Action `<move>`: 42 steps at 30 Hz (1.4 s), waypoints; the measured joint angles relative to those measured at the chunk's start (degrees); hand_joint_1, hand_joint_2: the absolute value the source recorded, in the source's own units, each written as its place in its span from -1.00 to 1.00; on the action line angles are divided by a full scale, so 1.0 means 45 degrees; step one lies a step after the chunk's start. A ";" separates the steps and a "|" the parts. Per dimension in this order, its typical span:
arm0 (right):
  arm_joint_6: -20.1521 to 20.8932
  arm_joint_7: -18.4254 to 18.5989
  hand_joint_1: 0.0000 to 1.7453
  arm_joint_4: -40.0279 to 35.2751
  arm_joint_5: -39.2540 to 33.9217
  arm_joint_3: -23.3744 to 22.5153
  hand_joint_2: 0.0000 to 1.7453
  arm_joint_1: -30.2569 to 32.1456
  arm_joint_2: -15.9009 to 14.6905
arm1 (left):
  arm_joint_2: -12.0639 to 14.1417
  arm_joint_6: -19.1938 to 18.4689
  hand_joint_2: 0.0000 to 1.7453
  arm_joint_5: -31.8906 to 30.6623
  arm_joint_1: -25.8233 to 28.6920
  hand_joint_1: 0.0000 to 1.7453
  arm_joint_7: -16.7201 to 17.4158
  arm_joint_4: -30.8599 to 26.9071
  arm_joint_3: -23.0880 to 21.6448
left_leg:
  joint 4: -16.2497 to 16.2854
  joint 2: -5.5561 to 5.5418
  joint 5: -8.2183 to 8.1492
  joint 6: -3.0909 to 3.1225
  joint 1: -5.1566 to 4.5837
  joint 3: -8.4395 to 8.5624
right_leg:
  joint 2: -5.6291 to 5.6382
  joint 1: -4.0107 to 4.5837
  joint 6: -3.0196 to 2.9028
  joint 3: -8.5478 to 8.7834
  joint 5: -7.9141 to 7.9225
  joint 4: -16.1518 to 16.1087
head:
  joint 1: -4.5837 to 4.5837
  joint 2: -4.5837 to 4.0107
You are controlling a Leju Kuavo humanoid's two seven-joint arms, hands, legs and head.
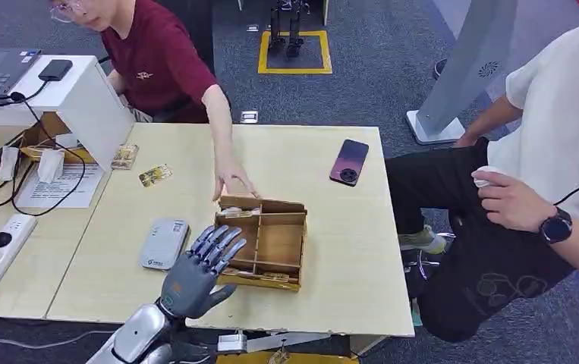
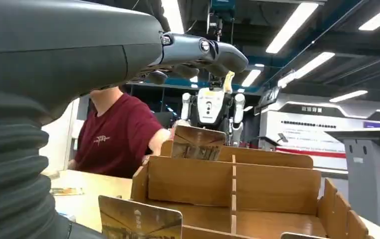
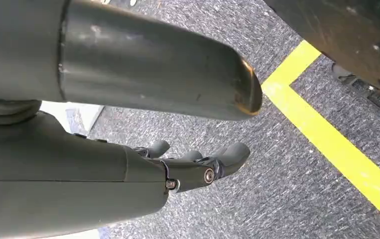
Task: Pass the card to the sensor for recognition and then transmit it.
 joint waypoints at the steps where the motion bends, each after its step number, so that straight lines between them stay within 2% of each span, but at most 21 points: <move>1: 0.0000 -0.0010 -1.00 0.0000 0.0000 0.0005 -1.00 -0.0001 0.0000 | -0.0039 0.0010 1.00 0.0034 -0.0028 -1.00 0.0034 0.0092 0.0029 | 0.0000 0.0000 0.0000 0.0000 0.0000 0.0000 | 0.0000 0.0000 0.0000 0.0000 0.0000 0.0000 | -0.0005 0.0000; 11: 0.0005 -0.0092 -1.00 0.0000 -0.0019 0.0029 -1.00 0.0007 0.0000 | -0.0180 0.0019 1.00 0.0010 -0.0120 -1.00 -0.0122 0.0830 0.0355 | 0.0000 0.0000 0.0001 0.0000 0.0000 0.0000 | 0.0000 -0.0001 0.0000 0.0002 0.0001 0.0000 | 0.0000 0.0000; 22: 0.0000 -0.0146 -1.00 0.0000 -0.0102 0.0068 -1.00 0.0006 0.0000 | -0.0354 0.0024 1.00 -0.0442 -0.0094 -1.00 -0.0229 0.0986 0.0922 | 0.0000 -0.0001 0.0001 0.0000 0.0000 -0.0001 | -0.0001 0.0000 0.0000 0.0002 0.0000 0.0000 | 0.0000 0.0000; 26: 0.0005 -0.0155 -1.00 0.0000 -0.0136 0.0087 -1.00 0.0008 0.0000 | -0.0398 0.0024 1.00 -0.0286 -0.0031 -1.00 -0.0559 0.1054 0.1190 | 0.0000 0.0000 0.0001 0.0000 0.0000 0.0000 | -0.0001 0.0000 0.0000 0.0002 0.0001 0.0000 | -0.0005 0.0000; 30: 0.0000 -0.0155 -1.00 0.0000 -0.0160 0.0097 -1.00 0.0006 0.0000 | -0.0432 0.0024 1.00 -0.0394 0.0040 -1.00 -0.0583 0.1145 0.1466 | 0.0000 -0.0002 0.0001 0.0000 0.0000 -0.0003 | -0.0002 0.0000 0.0000 0.0001 0.0000 0.0000 | 0.0000 0.0000; 42: 0.0000 -0.0165 -1.00 0.0000 -0.0233 0.0102 -1.00 0.0005 0.0000 | -0.0481 0.0024 1.00 -0.0325 0.0067 -1.00 -0.0681 0.1569 0.1739 | 0.0000 -0.0002 0.0001 0.0000 0.0000 -0.0002 | -0.0002 0.0000 0.0000 0.0002 0.0000 0.0000 | 0.0000 0.0000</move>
